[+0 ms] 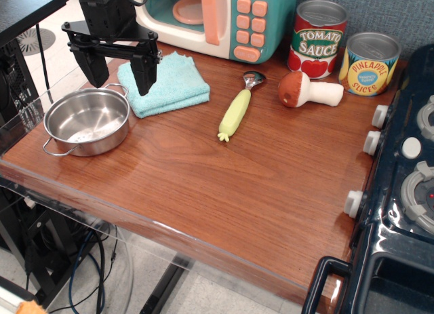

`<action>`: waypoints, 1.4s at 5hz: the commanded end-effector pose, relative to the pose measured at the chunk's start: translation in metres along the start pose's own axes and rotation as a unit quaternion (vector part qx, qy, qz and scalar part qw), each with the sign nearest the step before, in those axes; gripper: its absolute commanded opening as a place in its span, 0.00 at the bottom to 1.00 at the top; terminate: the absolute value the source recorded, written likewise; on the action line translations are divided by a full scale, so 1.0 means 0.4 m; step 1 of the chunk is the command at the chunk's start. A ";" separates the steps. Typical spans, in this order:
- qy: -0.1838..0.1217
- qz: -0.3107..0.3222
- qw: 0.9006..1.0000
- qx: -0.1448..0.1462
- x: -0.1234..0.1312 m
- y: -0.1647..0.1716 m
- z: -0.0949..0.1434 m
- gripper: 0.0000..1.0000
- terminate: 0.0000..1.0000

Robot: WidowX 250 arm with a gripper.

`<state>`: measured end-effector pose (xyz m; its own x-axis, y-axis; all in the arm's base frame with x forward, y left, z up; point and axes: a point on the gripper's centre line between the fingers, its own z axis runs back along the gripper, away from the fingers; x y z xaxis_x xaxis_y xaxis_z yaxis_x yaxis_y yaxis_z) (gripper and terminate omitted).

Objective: Place the spatula vertically near the stove.

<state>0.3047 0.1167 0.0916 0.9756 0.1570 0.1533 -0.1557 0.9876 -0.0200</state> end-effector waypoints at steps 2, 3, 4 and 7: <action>0.005 0.004 1.000 -0.024 0.014 -0.045 -0.005 1.00 0.00; -0.012 -0.013 1.000 -0.014 0.023 -0.094 -0.003 1.00 0.00; -0.025 -0.018 0.999 -0.014 0.036 -0.160 -0.014 1.00 0.00; -0.021 -0.017 0.999 0.017 0.152 -0.254 -0.112 1.00 0.00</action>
<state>0.3809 0.0266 0.0394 0.9821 0.1280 0.1384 -0.1322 0.9910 0.0213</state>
